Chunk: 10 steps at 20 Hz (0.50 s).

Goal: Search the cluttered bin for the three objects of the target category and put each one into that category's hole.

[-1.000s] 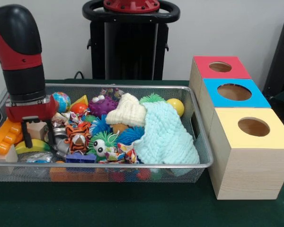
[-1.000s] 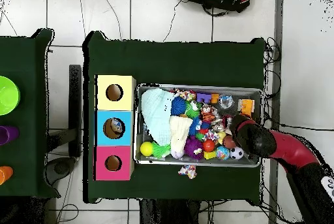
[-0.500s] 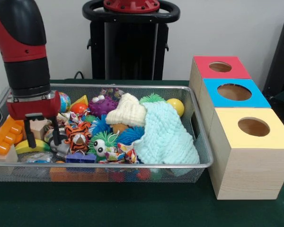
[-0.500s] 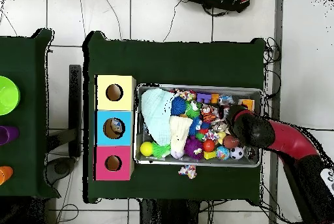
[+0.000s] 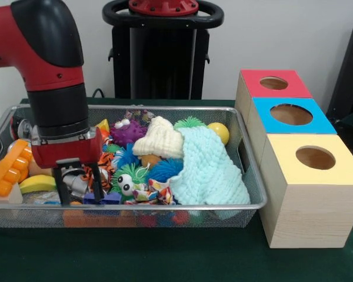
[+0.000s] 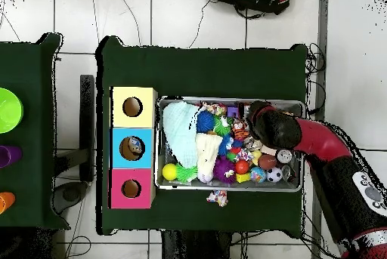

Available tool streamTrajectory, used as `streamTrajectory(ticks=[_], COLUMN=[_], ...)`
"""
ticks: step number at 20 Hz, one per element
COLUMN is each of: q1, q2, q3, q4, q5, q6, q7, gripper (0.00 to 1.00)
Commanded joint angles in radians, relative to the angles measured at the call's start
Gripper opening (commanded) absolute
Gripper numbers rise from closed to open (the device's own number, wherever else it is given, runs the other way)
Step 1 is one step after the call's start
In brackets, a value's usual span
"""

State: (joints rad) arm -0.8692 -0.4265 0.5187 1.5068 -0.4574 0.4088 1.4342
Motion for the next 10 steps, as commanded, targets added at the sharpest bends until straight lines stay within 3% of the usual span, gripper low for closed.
streamTrajectory(ticks=[1,6,10], q1=[0.038,-0.004,-0.031], q2=[0.158,0.173,0.128], q3=[0.052,0.073,0.072], q4=[-0.148,-0.14,-0.094], q5=[0.038,0.032,0.039], q6=[-0.029,0.0,0.048], q7=[0.055,-0.003,-0.017], gripper=[1.0,1.0,1.0])
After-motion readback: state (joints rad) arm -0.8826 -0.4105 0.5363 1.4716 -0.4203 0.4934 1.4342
